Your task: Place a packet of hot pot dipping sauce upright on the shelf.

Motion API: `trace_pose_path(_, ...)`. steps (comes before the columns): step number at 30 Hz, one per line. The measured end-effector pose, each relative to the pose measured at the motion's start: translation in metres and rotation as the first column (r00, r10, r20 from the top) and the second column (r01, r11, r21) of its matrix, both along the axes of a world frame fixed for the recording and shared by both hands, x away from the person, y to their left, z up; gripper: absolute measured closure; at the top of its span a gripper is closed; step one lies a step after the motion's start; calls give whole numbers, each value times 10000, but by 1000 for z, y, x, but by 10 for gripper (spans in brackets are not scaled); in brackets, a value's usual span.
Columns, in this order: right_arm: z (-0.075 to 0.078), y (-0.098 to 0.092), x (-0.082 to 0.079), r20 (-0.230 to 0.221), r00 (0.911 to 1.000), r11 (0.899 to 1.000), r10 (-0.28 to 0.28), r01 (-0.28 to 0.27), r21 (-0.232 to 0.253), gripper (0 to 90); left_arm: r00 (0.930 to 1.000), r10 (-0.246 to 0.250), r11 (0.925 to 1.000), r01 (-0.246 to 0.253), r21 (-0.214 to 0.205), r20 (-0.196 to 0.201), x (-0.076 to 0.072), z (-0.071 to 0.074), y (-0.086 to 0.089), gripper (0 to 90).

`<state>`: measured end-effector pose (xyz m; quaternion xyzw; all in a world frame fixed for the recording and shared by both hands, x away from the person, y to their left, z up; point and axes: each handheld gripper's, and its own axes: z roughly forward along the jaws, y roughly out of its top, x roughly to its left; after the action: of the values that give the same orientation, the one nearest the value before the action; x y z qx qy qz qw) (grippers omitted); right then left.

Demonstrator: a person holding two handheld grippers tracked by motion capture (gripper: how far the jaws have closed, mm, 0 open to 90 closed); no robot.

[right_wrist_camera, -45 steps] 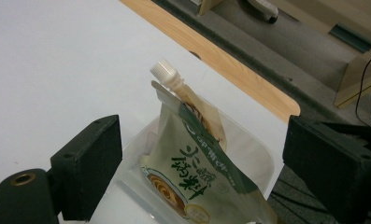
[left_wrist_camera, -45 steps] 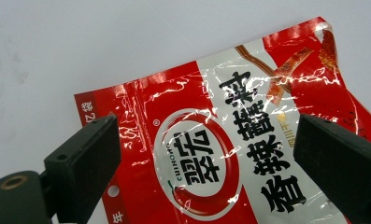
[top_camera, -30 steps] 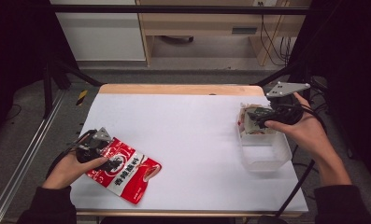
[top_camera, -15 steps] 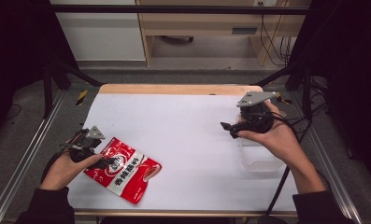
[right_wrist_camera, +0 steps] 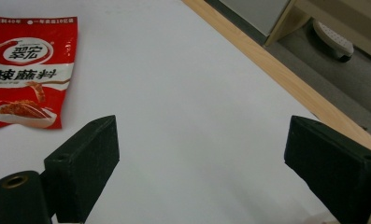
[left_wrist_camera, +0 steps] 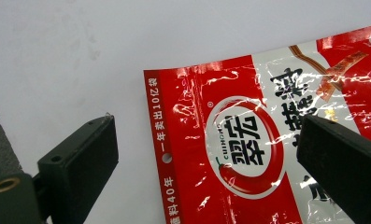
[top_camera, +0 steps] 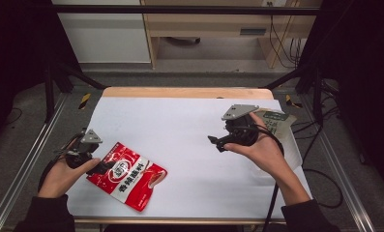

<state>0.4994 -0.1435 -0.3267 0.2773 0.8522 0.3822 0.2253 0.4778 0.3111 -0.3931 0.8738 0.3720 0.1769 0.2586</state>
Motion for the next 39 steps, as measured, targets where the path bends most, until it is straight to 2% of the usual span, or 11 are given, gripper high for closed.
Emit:
trace_pose_path(9, -22, 22, -7, -244, 9990, 9987, 369, -361, 354, 99, 9995, 312, 9995, -313, 108, 74, -4, -3, 7, 60)
trace_pose_path(12, -29, 28, -10, -270, 9987, 9987, 422, -415, 280, 104, 9991, 396, 9992, -396, 18, 126, -6, -5, 8, 64)
trace_pose_path(15, -37, 31, -14, -300, 9987, 9982, 406, -392, 444, 118, 9978, 624, 9980, -622, -108, 233, -9, -8, 10, 70)
trace_pose_path(19, -54, 36, -20, -410, 9983, 9979, 420, -399, 506, 121, 9963, 821, 9966, -820, -74, 263, -12, -15, 13, 79)
trace_pose_path(24, -70, 39, -24, -536, 9982, 9984, 254, -226, 512, 129, 9919, 1138, 9934, -1126, -234, 557, -17, -19, 18, 103)
trace_pose_path(27, -86, 42, -26, -538, 9986, 9998, 18, -7, 219, 128, 9876, 1388, 9897, -1358, -447, 733, -22, -21, 23, 104)
trace_pose_path(31, -103, 44, -30, -558, 9983, 9986, -176, 203, 486, 129, 9790, 1852, 9810, -1791, -740, 849, -29, -23, 31, 99)
trace_pose_path(34, -108, 43, -34, -716, 9970, 9968, -288, 340, 723, 129, 9729, 2112, 9741, -2015, -1024, 944, -34, -26, 39, 97)
trace_pose_path(36, -110, 42, -38, -645, 9975, 9953, -303, 360, 894, 131, 9698, 2244, 9698, -2127, -1191, 958, -36, -30, 43, 96)
trace_pose_path(39, -114, 39, -41, -595, 9971, 9939, -480, 536, 966, 133, 9677, 2326, 9672, -2198, -1271, 967, -39, -34, 47, 96)
